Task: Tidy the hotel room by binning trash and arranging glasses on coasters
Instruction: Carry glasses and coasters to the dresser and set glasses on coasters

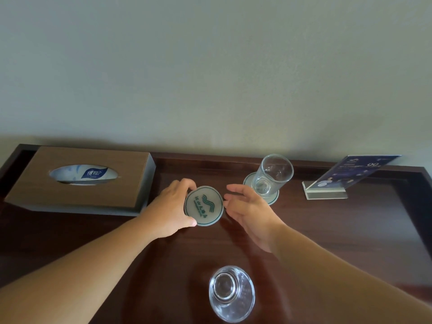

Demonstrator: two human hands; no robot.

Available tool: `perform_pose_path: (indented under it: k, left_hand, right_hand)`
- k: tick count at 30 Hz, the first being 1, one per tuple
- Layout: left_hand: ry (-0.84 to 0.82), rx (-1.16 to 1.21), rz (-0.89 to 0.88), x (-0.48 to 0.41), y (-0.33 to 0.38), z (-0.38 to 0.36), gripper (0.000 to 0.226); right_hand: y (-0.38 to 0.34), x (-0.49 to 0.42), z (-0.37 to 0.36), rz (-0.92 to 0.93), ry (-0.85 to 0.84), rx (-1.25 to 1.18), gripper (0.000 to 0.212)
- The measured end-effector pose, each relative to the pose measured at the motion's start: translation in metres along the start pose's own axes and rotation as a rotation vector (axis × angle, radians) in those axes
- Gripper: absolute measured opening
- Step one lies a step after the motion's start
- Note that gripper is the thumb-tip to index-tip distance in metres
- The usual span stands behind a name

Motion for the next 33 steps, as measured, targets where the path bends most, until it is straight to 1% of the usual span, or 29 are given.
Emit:
perform_pose_path:
  k: [3, 5, 7, 8, 12, 15, 17, 18, 20, 22, 25, 27, 30, 33]
  left_hand:
    - [-0.005, 0.054, 0.006, 0.005, 0.002, 0.001, 0.06]
    - [0.002, 0.181, 0.093, 0.003, 0.0, 0.001, 0.047]
    - [0.052, 0.356, 0.203, 0.002, -0.003, 0.0, 0.03]
    - [0.083, 0.429, 0.246, 0.002, -0.004, -0.001, 0.026]
    - [0.194, 0.716, 0.385, 0.002, -0.005, -0.008, 0.025]
    - [0.252, 0.921, 0.477, 0.0, 0.001, -0.015, 0.027]
    - [0.261, 1.006, 0.512, -0.003, 0.005, -0.019, 0.027]
    - [0.257, 1.018, 0.516, -0.004, 0.006, -0.02, 0.027]
    - [0.242, 0.935, 0.486, -0.006, 0.006, -0.019, 0.027]
    - [0.229, 0.715, 0.424, -0.007, 0.003, -0.015, 0.028]
    - [0.226, 0.37, 0.333, -0.011, 0.001, -0.009, 0.034]
    - [0.252, 0.185, 0.272, -0.014, 0.003, -0.005, 0.038]
    - [0.302, 0.025, 0.197, -0.017, 0.007, -0.003, 0.041]
    - [0.302, -0.047, 0.191, -0.016, 0.007, -0.004, 0.045]
  right_hand:
    - [-0.002, 0.003, -0.002, 0.013, -0.01, 0.043, 0.05]
    - [-0.002, 0.004, -0.002, 0.021, -0.02, 0.055, 0.047]
    - [-0.002, 0.005, -0.001, 0.03, -0.028, 0.076, 0.043]
    - [-0.002, 0.006, -0.001, 0.038, -0.027, 0.089, 0.043]
    - [-0.003, 0.009, 0.002, 0.09, 0.024, 0.16, 0.047]
    - [-0.003, 0.01, 0.003, 0.079, 0.042, 0.188, 0.054]
    - [-0.003, 0.009, 0.002, 0.075, 0.04, 0.211, 0.057]
    - [-0.003, 0.008, 0.002, 0.08, 0.044, 0.217, 0.053]
    - [-0.005, 0.005, 0.004, 0.091, 0.058, 0.204, 0.038]
    - [-0.007, 0.003, 0.003, 0.096, 0.067, 0.164, 0.033]
    - [-0.008, -0.001, 0.0, 0.088, 0.078, 0.122, 0.043]
    - [-0.009, -0.001, -0.003, 0.097, 0.078, 0.124, 0.048]
    - [-0.01, -0.001, -0.003, 0.1, 0.083, 0.137, 0.051]
    - [-0.009, 0.0, -0.001, 0.096, 0.085, 0.147, 0.056]
Point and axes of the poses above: each hand's wrist, its own x-axis away from the middle knuckle, its own z-axis out of the back of the hand, y = z × x, the point moved 5 cm from there along -x, towards the middle knuckle, and after that the axes turned 6 degrees about y, right-handed, at the moved point
